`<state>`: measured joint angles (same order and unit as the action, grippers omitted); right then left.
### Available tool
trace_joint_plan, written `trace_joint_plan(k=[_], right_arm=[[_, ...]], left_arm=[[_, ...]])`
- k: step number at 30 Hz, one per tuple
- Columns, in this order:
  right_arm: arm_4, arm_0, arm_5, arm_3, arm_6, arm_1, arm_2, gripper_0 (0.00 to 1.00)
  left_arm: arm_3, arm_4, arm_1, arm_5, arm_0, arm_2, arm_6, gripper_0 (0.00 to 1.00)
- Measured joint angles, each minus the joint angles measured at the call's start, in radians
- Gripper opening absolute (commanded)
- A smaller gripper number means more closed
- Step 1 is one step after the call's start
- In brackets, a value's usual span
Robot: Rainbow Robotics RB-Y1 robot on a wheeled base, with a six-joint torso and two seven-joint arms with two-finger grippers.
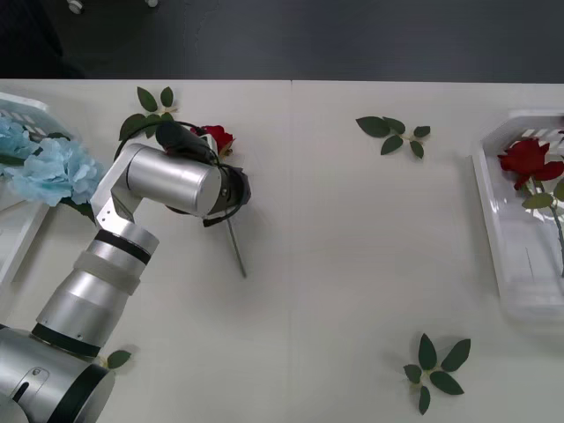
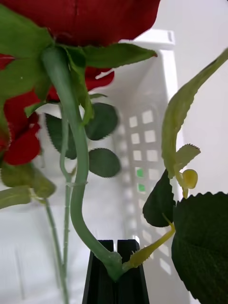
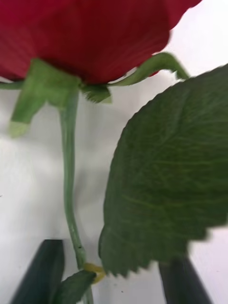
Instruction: Put the red flowers into the right box and the blue flowers into the left box
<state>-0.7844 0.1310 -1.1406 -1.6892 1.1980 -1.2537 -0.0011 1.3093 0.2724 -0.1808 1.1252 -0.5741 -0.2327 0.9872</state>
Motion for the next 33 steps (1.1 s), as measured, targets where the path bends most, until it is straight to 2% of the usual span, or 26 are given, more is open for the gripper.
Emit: trace_joint_plan(k=[4, 9, 11, 12, 14, 22, 29, 33], right_arm=[[-0.06, 0.0, 0.058, 0.078, 0.076, 0.0, 0.023, 0.0], [-0.067, 0.0, 0.088, 0.097, 0.103, 0.0, 0.047, 0.02], [-0.067, 0.0, 0.106, 0.097, 0.103, 0.0, 0.055, 0.32], [-0.067, 0.0, 0.115, 0.097, 0.103, 0.0, 0.058, 0.52], [-0.067, 0.0, 0.123, 0.097, 0.103, 0.001, 0.061, 0.65], [-0.02, 0.0, 0.137, 0.078, 0.103, 0.002, 0.065, 0.66], [0.011, 0.0, 0.136, 0.041, 0.103, 0.006, 0.101, 0.66], [-0.048, -0.016, 0.124, -0.031, 0.103, 0.045, 0.042, 0.66]], left_arm=[[-0.008, 0.0, 0.0, 0.0, 0.0, 0.0, 0.0, 0.07], [-0.011, -0.003, 0.0, 0.0, 0.0, 0.0, 0.0, 0.02], [-0.012, -0.003, 0.0, 0.0, 0.0, 0.0, 0.0, 0.01], [-0.012, -0.003, 0.0, 0.0, 0.0, 0.0, 0.0, 0.0], [-0.012, -0.003, 0.0, 0.0, 0.0, 0.0, 0.0, 0.0], [0.064, 0.024, -0.006, 0.011, 0.0, 0.0, 0.0, 0.0], [0.361, 0.159, -0.093, 0.072, 0.056, 0.0, 0.061, 0.0], [0.529, 0.255, -0.136, 0.073, 0.138, 0.025, 0.139, 0.0]])
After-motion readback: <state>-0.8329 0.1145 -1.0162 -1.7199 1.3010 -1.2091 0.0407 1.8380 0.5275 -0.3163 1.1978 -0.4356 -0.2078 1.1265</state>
